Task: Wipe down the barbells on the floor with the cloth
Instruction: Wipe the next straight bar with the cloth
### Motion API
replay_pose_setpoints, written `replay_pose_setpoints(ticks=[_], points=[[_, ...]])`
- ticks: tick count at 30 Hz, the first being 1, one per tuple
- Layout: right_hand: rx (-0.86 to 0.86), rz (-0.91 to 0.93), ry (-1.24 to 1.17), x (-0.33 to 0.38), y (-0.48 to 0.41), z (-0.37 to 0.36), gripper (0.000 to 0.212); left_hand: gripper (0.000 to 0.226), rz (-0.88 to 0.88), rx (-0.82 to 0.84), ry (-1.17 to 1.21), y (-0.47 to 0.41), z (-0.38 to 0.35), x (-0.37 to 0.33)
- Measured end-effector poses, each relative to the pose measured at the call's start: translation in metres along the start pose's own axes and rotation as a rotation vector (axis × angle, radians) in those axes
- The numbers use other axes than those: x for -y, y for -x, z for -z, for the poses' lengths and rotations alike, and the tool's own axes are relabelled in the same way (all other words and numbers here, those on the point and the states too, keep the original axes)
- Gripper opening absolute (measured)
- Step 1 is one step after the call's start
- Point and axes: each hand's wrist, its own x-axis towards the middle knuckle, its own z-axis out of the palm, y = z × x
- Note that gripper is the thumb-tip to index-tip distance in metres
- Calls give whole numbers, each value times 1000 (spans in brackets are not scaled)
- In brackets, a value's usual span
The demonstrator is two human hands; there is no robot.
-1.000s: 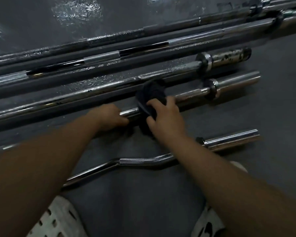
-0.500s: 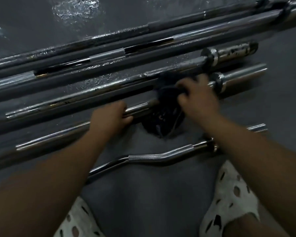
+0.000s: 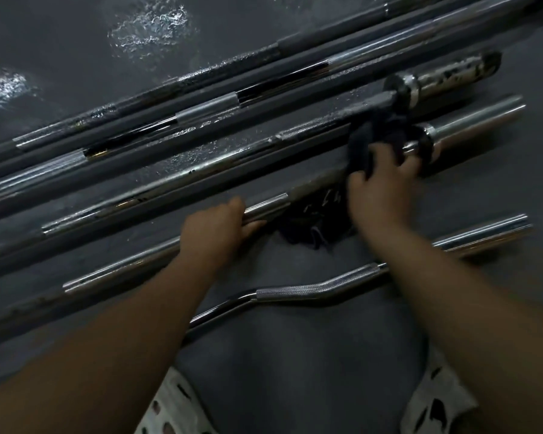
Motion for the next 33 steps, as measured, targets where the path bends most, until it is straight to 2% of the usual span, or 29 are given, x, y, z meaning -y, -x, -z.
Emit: replay_pose_setpoints(ticks=[2,4,5,6,7,9,11,12,14,16,18,20,22,24,31,33], points=[[135,128,20,24,37,-18,43,50,-50,217,147,-16,10,9],[355,377,15,46,61,-24,44,30,-90,374,349,-24,22,15],[413,482,16,51,60,-23,44,26,-92,358,361,-25,24,16],[402,527,10,50,52,-21,44,32,-85,311,298,-22,25,17],[337,501,-18,47,42,-17,43,39,-76,222,179,-15,24,18],[159,277,-67,34,23,-15,43,49,-47,71,-30,3,16,24],[67,52,-84,30,33,-22,43,50,-11,70,-34,13,6,31],[58,37,-68,35,46,-29,44,50,4,121,-11,11,6,34],[160,208,-53,55,74,-44,43,46,-15,254,134,-2,8,40],[383,434,-24,75,94,-51,45,26,17,420,480,-10,15,47],[478,513,1,81,89,-50,46,37,28,454,647,-14,20,51],[450,507,1,74,78,-43,48,47,-31,427,459,-11,22,49],[433,533,19,62,76,-39,51,41,-81,311,195,-5,18,50],[447,549,50,54,77,-37,54,40,-64,226,35,6,16,56],[475,458,63,64,89,-40,55,33,100,22,62,67,14,80],[509,417,-21,69,84,-35,50,38,177,-32,93,86,16,77]])
